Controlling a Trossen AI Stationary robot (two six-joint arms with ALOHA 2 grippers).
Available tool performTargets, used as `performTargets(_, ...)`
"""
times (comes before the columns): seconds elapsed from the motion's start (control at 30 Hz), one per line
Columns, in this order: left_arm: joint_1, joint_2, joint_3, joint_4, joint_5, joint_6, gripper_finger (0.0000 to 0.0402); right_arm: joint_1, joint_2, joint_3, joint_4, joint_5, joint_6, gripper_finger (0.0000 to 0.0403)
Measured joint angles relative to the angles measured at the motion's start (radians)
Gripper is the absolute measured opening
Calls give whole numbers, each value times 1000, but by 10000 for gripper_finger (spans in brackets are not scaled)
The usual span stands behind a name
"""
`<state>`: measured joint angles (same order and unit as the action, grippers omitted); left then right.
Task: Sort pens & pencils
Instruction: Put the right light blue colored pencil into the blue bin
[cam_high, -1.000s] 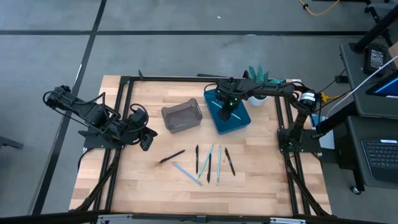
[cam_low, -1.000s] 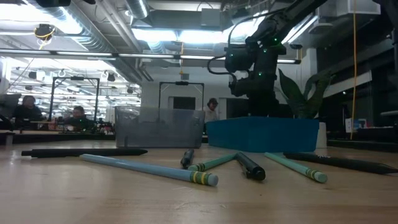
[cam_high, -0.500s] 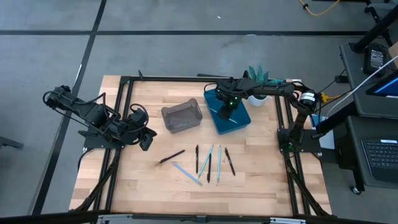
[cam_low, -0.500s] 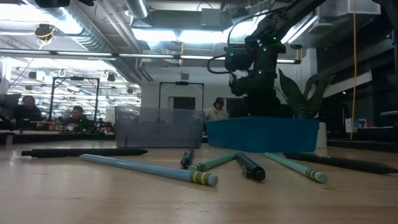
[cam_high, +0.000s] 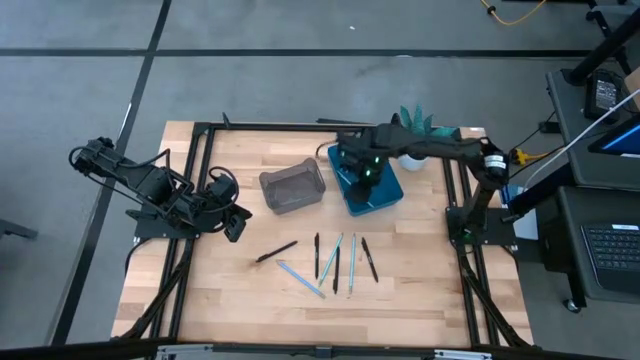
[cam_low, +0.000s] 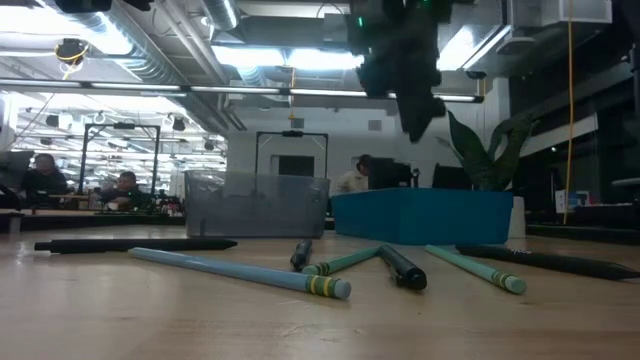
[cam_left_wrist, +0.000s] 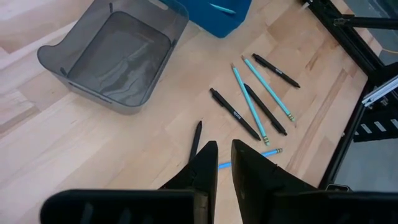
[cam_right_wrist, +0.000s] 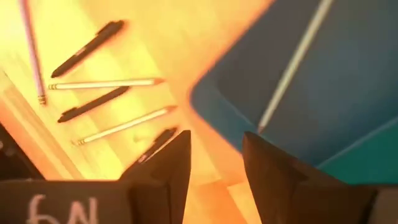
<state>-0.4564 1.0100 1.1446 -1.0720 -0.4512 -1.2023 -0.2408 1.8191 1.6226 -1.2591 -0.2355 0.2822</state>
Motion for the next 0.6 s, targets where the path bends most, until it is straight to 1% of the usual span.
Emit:
performTargets(0.17, 0, 0, 0, 0, 0, -18, 41, 186, 0, 2, -5, 47, 83, 145)
performTargets(0.33, 0, 3, 0, 0, -1, -26, 41, 334, 0, -74, 7, 135, 242, 145)
performTargets(0.47, 1, 18, 0, 0, -10, -27, 41, 398, 0, -162, 124, 154, 434, 145)
performTargets(0.6, 14, 34, 0, -4, -11, -26, 41, 416, 0, -250, 294, 156, 605, 145)
